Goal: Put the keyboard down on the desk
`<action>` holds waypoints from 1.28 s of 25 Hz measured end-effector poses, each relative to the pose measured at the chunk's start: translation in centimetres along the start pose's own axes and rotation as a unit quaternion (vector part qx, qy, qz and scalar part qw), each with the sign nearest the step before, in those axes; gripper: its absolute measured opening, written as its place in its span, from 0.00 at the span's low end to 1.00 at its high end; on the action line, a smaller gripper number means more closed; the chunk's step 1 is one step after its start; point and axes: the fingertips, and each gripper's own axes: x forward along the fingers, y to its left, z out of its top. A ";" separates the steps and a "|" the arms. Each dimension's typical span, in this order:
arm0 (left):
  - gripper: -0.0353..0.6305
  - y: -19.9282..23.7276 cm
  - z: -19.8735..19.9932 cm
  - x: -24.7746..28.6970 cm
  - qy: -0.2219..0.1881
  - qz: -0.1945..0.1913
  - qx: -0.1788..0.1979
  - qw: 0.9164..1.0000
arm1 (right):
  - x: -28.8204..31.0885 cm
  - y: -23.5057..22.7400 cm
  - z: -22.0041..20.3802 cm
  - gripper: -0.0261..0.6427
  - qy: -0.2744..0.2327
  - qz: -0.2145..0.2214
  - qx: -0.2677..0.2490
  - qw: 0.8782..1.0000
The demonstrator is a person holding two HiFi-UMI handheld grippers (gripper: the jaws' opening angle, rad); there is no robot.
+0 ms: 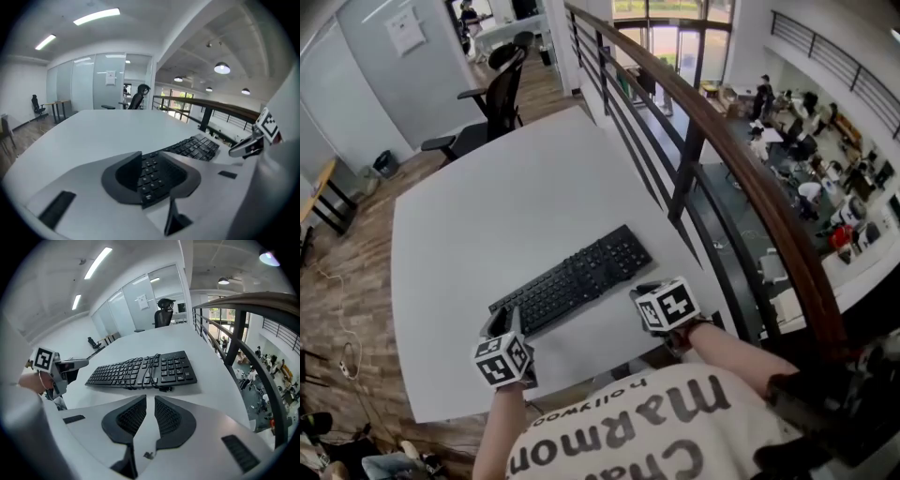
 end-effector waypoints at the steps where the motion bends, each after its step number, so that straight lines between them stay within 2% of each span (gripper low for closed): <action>1: 0.16 -1.3 0.0 -0.9 -0.019 -0.014 -0.010 1.000 | -0.2 -0.2 0.0 0.15 -0.005 0.002 0.005 1.000; 3: 0.11 -3.8 -0.9 -2.6 -0.035 -0.040 -0.021 0.998 | -0.4 -0.7 -0.3 0.15 -0.010 0.008 0.020 1.000; 6: 0.10 -6.5 -3.7 -5.0 -0.014 -0.063 -0.025 0.998 | -0.5 -0.4 -0.9 0.15 -0.005 0.038 0.053 0.998; 9: 0.10 -8.0 -5.4 -7.2 -0.004 -0.075 -0.059 0.995 | -0.6 0.8 -1.6 0.15 0.011 0.080 0.091 0.992; 11: 0.09 -9.0 -6.3 -8.2 -0.005 -0.083 -0.074 0.994 | -0.7 1.8 -2.1 0.14 0.023 0.101 0.099 0.990; 15: 0.09 -10.3 -8.2 -9.6 0.004 -0.081 -0.078 0.994 | -1.1 2.7 -3.0 0.14 0.029 0.111 0.071 0.991; 21: 0.09 -9.8 -10.6 -11.5 0.008 -0.045 -0.100 0.994 | -1.8 2.2 -3.5 0.12 0.032 0.120 0.065 0.990; 32: 0.09 -10.9 -13.3 -13.9 0.005 -0.026 -0.119 0.993 | -3.7 2.1 -5.1 0.11 0.030 0.110 -0.004 0.993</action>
